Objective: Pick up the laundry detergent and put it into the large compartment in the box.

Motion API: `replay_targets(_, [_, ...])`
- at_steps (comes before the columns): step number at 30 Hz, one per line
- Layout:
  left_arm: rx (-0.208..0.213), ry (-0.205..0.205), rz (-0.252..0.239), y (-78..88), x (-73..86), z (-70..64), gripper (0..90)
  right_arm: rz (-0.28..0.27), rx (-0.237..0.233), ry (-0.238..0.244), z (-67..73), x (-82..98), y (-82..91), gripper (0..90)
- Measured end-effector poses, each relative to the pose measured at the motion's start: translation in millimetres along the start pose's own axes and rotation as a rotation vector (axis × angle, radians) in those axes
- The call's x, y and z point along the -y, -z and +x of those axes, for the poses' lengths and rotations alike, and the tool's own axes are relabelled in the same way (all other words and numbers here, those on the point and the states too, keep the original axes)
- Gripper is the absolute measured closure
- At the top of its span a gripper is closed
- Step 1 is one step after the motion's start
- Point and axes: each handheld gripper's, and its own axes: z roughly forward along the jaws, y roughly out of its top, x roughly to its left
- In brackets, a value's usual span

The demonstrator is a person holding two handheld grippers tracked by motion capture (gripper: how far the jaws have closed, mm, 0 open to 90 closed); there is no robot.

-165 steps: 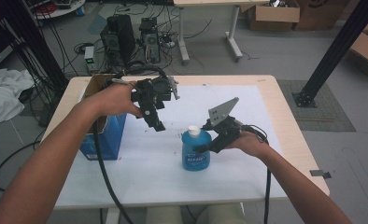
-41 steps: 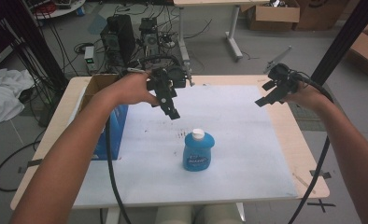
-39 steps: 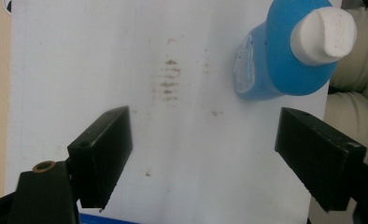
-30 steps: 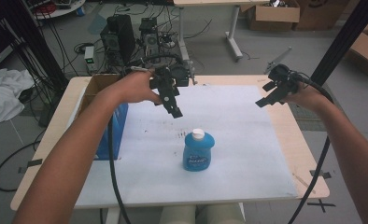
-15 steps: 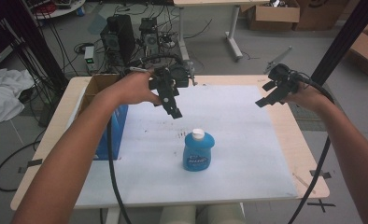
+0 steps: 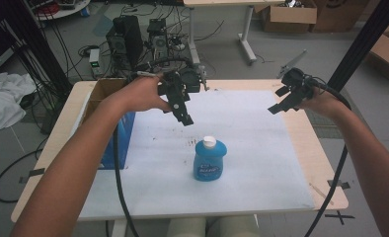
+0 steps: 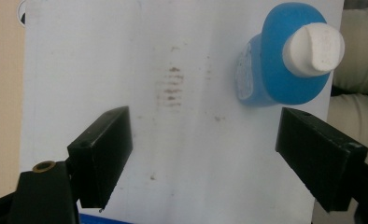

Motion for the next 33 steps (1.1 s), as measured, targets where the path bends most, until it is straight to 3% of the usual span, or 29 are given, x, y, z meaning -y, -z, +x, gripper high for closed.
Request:
replay_targets(8, [0.023,0.01,0.005,4.0,1.1,-5.8,19.5,0.002,0.0,0.0,0.2,-0.9,0.4,16.6])
replay_targets(15, [0.011,0.022,-0.004,10.4,0.4,-12.8,19.1,0.003,0.004,0.002,0.1,-3.0,3.7,16.6])
replay_targets(27, [0.048,-0.037,-0.048,21.8,-15.8,-31.6,18.8,0.0,0.004,0.009,1.4,-1.6,6.1,16.4])
replay_targets(33, [0.057,-0.055,-0.045,19.9,-21.0,-35.9,18.7,-0.001,0.006,0.009,1.5,1.0,9.1,16.4])
